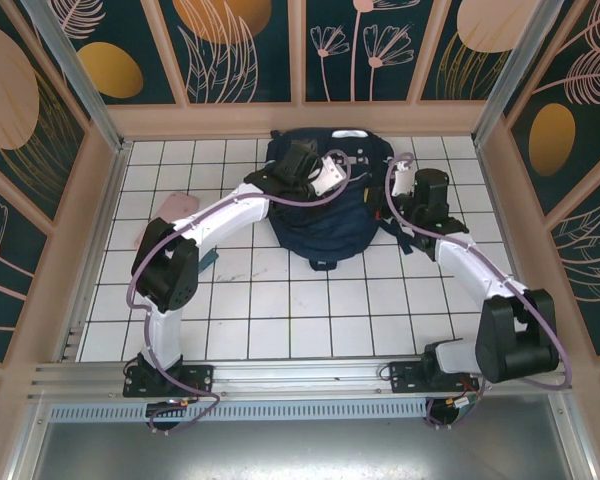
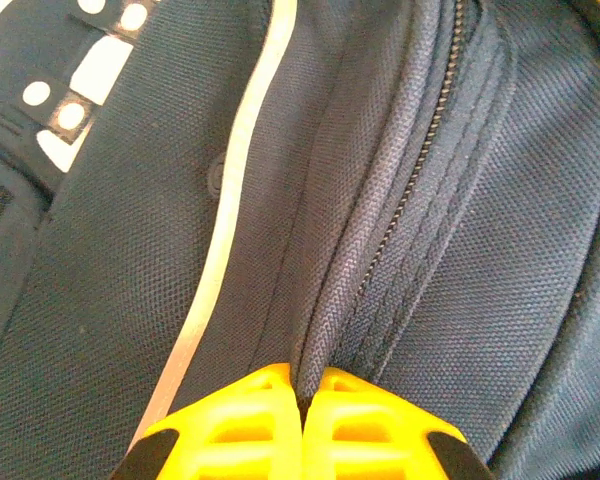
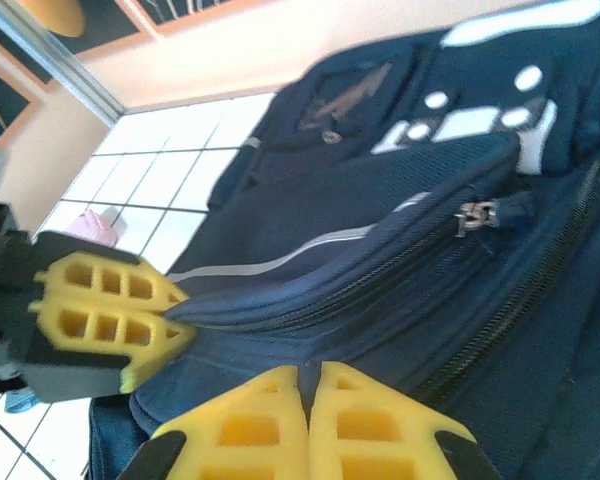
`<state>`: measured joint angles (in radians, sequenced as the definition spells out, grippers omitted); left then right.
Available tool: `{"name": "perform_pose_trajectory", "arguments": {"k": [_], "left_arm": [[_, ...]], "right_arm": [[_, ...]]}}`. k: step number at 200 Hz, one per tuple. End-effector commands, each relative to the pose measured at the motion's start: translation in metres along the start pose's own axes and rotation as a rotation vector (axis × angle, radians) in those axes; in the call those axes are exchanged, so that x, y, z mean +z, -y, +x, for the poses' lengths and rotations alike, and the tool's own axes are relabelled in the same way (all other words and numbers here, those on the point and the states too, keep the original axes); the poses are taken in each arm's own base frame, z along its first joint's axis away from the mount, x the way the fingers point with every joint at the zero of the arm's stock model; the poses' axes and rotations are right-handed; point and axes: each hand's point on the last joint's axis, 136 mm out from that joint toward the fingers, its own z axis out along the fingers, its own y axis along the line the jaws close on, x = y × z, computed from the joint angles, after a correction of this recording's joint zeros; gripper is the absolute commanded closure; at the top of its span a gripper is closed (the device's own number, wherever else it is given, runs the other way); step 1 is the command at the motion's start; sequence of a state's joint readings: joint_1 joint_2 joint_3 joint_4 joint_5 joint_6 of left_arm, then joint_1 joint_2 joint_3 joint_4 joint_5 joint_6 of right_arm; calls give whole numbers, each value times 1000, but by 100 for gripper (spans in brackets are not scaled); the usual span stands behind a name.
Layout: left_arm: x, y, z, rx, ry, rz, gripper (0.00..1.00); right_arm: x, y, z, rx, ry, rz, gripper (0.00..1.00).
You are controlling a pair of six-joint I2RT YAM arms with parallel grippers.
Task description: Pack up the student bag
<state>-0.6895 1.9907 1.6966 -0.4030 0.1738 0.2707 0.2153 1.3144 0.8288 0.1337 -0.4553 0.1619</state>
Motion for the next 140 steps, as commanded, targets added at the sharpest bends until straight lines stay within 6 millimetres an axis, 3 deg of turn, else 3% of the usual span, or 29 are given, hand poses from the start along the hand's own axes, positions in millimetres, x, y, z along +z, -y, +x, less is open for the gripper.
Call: {"name": "perform_pose_trajectory", "arguments": {"k": [1, 41, 74, 87, 114, 140], "left_arm": [[-37, -20, -70, -114, 187, -72, 100], [-62, -16, -106, -174, 290, -28, 100], [-65, -15, -115, -172, 318, -13, 100], [-65, -16, -113, -168, 314, -23, 100], [-59, -20, -97, -151, 276, -66, 100], [-57, -20, -76, -126, 255, -93, 100]], "right_arm": [[-14, -43, -10, -95, 64, -125, 100], [-6, -95, 16, -102, 74, -252, 100], [6, -123, 36, -95, 67, -313, 100], [10, -123, 40, -67, 38, -306, 97], [2, -116, 37, 14, 8, -263, 71], [-17, -92, 35, 149, -1, -183, 54]]}}
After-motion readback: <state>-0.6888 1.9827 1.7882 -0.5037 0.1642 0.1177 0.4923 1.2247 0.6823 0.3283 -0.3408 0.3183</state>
